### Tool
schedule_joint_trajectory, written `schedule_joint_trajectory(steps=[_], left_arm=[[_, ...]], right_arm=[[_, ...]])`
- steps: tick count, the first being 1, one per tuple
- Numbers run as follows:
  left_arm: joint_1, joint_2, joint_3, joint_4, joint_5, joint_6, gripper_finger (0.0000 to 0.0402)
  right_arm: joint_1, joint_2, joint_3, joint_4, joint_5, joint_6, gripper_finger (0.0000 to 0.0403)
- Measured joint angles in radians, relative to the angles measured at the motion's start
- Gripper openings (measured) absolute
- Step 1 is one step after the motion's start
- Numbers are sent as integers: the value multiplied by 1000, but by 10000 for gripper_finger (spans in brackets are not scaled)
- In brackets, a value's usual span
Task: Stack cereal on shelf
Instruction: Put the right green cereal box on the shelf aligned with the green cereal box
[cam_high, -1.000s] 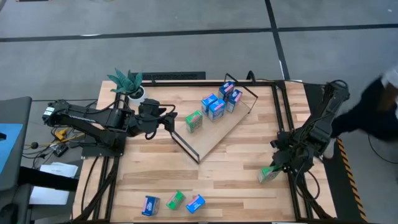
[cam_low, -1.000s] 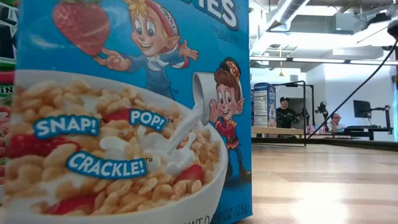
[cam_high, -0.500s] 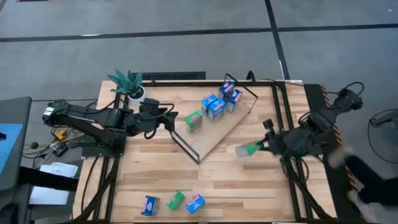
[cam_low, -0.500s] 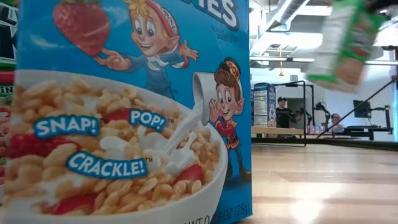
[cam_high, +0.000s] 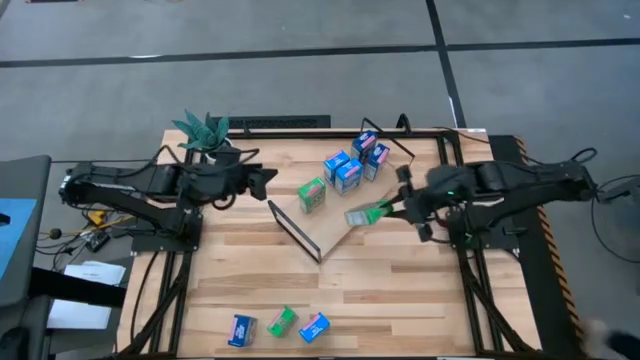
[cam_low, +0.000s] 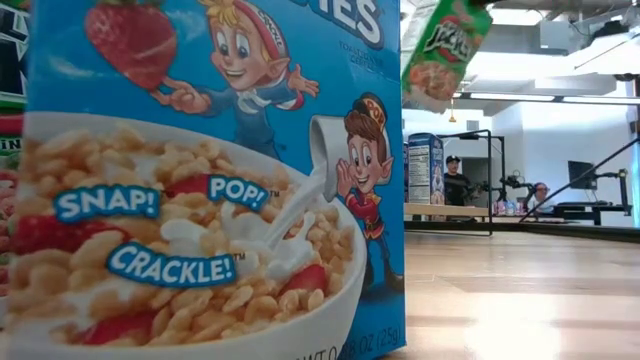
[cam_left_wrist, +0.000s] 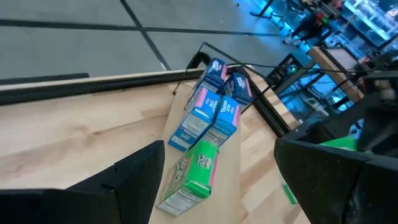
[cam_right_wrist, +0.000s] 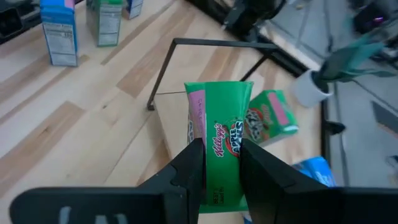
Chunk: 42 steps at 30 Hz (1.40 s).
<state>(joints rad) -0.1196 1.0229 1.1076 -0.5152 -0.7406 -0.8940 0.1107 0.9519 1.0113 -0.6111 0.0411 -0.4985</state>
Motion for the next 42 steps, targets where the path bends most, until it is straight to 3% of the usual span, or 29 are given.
schedule_joint_trajectory(steps=[4,16,22,27,42], left_arm=[[0,-41,0,-4,1,46,293],[0,-140,0,-76,54,88,293],[0,-173,0,-145,57,88,293],[0,-186,0,-179,66,88,293],[0,-200,0,-193,54,130,293]], right_arm=[[-47,116,41,2,-67,-56,118],[-149,493,262,18,-126,-263,118],[-177,619,350,-29,-177,-336,118],[-185,676,401,-78,-266,-342,118],[-252,700,411,-96,-331,-368,118]])
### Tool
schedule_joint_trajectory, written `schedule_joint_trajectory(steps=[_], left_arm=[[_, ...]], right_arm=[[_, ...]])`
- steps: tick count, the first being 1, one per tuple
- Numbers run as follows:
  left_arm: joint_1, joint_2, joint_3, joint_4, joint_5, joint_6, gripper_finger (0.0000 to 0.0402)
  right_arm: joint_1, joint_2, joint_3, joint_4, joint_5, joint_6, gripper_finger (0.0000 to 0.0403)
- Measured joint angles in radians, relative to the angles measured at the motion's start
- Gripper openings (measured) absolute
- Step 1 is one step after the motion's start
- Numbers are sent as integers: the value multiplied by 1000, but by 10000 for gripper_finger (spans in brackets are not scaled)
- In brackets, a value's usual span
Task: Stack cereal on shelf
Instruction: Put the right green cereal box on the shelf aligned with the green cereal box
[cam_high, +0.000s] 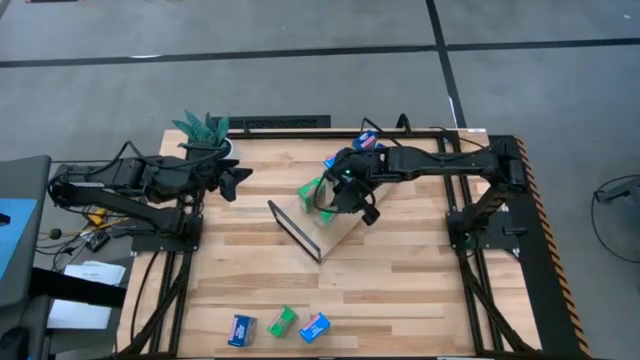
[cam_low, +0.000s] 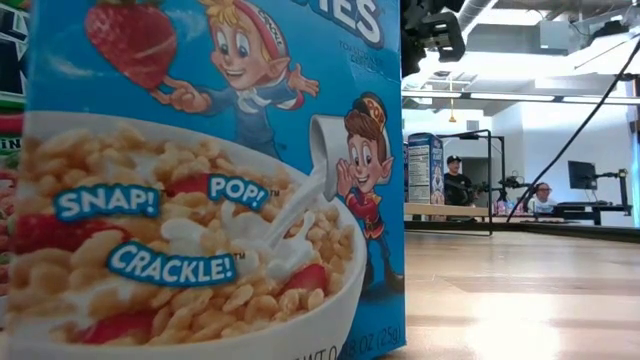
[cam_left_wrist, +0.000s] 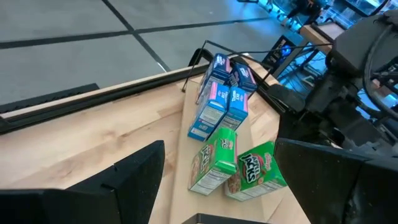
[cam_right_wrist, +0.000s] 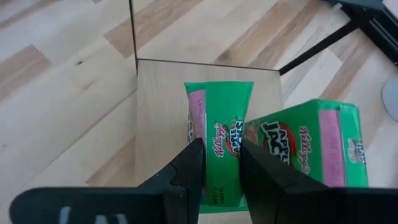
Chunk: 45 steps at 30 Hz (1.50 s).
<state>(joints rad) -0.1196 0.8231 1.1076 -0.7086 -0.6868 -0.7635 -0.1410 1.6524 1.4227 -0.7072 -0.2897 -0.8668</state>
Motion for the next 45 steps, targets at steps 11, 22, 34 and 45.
schedule_joint_trajectory(steps=[11,22,34,45], left_arm=[[0,0,0,-1,-20,0,293],[0,0,0,-9,-20,0,293],[0,0,0,-19,-20,1,293],[0,0,0,-20,-20,1,293]], right_arm=[[-5,23,0,0,-32,-26,118],[-19,22,0,2,-44,-32,119],[-19,22,0,5,-51,-17,188],[-17,18,0,54,6,-8,210]])
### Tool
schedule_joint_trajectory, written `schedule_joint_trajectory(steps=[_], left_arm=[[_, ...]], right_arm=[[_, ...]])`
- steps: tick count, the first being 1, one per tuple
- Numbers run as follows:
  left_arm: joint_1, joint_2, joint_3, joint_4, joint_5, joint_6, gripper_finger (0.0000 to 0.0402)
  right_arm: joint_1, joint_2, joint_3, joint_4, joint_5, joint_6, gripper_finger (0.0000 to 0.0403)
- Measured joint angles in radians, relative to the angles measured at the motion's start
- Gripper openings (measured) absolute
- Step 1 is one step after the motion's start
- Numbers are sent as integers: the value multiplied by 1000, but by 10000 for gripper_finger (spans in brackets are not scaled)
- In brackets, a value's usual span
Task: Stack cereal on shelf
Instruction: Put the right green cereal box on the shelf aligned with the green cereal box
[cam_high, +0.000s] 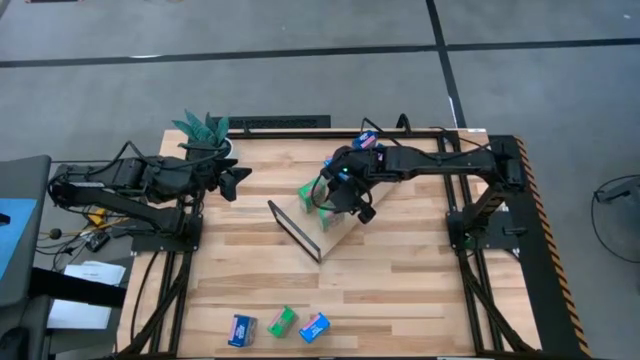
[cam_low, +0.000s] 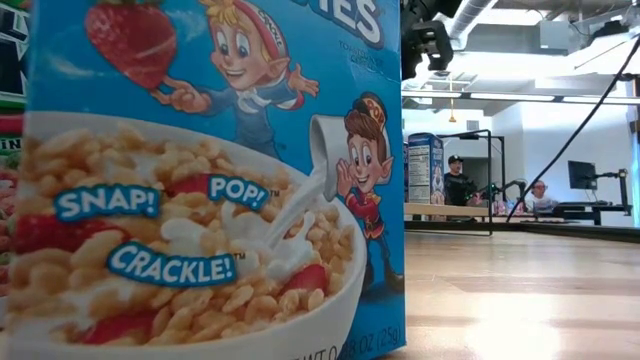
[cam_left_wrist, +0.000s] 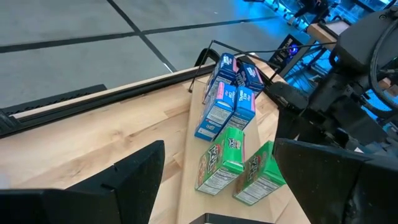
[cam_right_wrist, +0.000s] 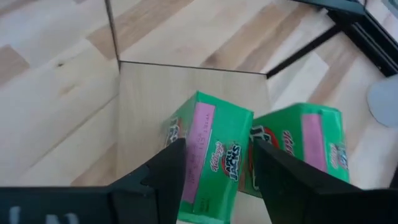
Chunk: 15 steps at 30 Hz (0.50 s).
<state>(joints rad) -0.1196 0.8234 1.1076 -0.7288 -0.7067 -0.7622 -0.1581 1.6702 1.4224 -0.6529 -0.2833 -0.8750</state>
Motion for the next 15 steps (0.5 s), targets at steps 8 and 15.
schedule_joint_trajectory(steps=[8,15], left_arm=[[0,0,0,0,0,16,293],[0,0,0,1,19,9,293]], right_arm=[[0,-10,102,-118,1,98,211],[28,-36,232,-385,21,119,184]])
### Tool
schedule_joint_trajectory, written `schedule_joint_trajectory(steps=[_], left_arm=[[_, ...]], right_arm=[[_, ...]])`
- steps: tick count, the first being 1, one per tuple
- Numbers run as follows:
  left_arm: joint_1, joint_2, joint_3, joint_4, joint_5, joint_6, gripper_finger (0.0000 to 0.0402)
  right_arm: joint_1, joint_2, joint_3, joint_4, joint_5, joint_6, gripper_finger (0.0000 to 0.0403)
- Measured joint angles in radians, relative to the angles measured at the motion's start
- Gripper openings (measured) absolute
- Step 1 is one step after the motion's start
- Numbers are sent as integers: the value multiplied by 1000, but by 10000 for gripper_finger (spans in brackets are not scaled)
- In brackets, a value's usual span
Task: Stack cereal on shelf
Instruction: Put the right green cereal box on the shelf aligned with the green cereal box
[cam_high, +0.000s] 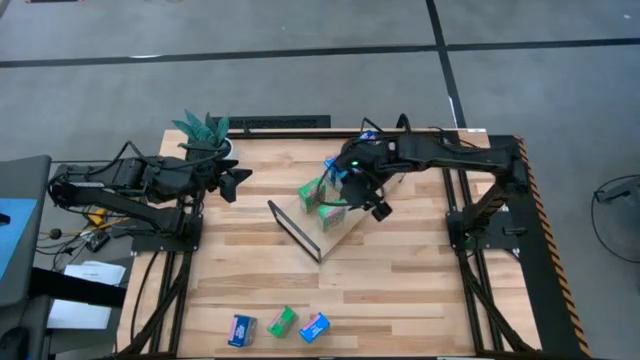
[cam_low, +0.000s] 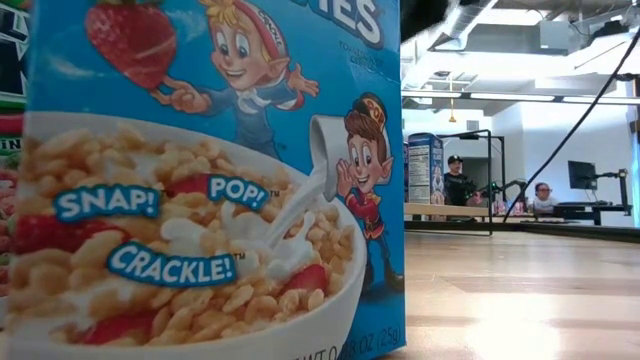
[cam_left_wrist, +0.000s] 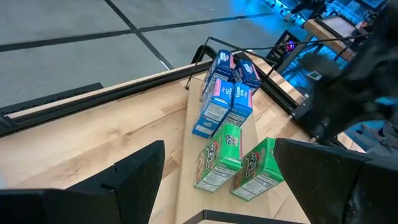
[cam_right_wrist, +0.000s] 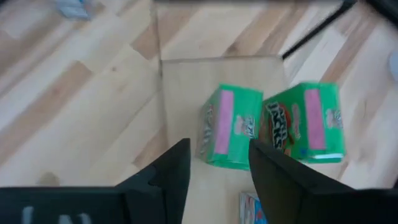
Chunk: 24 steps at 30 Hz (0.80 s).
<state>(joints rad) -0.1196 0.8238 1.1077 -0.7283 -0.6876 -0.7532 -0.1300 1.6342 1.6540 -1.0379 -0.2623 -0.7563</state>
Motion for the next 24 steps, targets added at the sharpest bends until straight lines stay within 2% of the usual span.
schedule_joint_trajectory(steps=[5,8,12,15,19,24], left_arm=[[0,0,0,9,-2,0,293],[0,0,0,13,-2,-1,293],[0,1,0,18,-3,-12,293],[0,1,0,25,-8,-14,293],[0,1,0,37,-10,-14,293],[0,12,0,39,-25,-29,293]], right_arm=[[-17,-101,38,-77,-6,49,152],[-57,-181,36,-145,-65,110,136],[-75,-335,-66,-114,-108,168,97],[-75,-459,-242,16,-116,230,58],[-67,-596,-542,330,-115,353,14],[-53,-619,-825,753,-111,496,23]])
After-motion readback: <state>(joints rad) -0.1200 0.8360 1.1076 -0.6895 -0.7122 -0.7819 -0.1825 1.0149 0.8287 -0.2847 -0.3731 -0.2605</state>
